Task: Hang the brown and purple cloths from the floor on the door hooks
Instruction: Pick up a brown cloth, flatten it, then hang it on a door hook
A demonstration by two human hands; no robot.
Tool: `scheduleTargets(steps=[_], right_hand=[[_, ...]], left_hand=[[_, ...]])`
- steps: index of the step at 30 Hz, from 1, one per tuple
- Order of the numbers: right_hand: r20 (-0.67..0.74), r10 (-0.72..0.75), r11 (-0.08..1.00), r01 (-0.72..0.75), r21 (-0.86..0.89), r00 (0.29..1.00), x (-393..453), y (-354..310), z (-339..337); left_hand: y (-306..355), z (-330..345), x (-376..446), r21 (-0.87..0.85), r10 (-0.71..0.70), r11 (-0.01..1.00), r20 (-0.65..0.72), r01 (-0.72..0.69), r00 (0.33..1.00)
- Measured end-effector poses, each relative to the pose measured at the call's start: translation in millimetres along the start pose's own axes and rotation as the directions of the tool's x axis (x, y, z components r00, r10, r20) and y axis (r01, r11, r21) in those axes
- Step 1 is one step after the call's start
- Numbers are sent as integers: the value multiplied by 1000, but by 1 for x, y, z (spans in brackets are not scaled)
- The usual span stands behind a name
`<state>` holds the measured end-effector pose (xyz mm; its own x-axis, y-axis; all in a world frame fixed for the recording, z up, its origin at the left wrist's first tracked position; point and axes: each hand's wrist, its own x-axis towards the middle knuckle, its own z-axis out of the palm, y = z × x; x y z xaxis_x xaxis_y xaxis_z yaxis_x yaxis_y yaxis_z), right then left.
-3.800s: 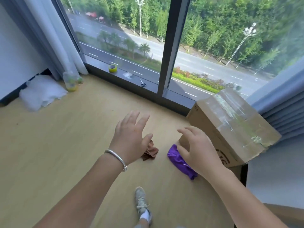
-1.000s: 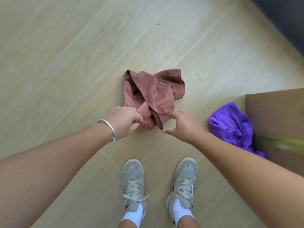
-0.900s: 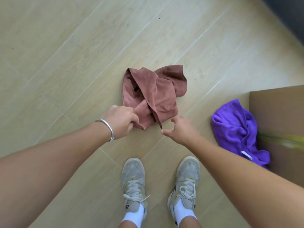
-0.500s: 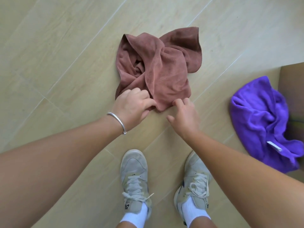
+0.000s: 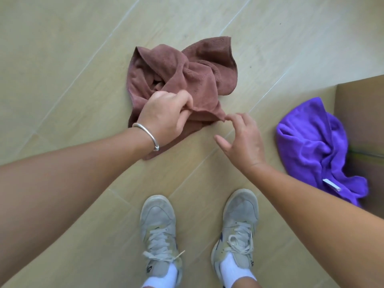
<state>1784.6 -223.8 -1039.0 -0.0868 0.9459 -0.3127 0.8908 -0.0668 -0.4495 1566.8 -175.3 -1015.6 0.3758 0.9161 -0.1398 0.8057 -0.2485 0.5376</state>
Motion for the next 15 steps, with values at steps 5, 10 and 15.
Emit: scheduleTargets(steps=[5,10,15], right_hand=[[-17,-24,989,26,145,1000,5,-68,-45],[-54,35,955,-17,297,998,21,-131,-103],[5,-108,895,95,435,994,9,-212,-143]], left_hand=[[32,-99,0,-147,14,988,-145,-35,989],[60,-195,7,-284,-62,959,-286,-23,956],[85,-288,12,-266,-47,963,-355,-53,934]])
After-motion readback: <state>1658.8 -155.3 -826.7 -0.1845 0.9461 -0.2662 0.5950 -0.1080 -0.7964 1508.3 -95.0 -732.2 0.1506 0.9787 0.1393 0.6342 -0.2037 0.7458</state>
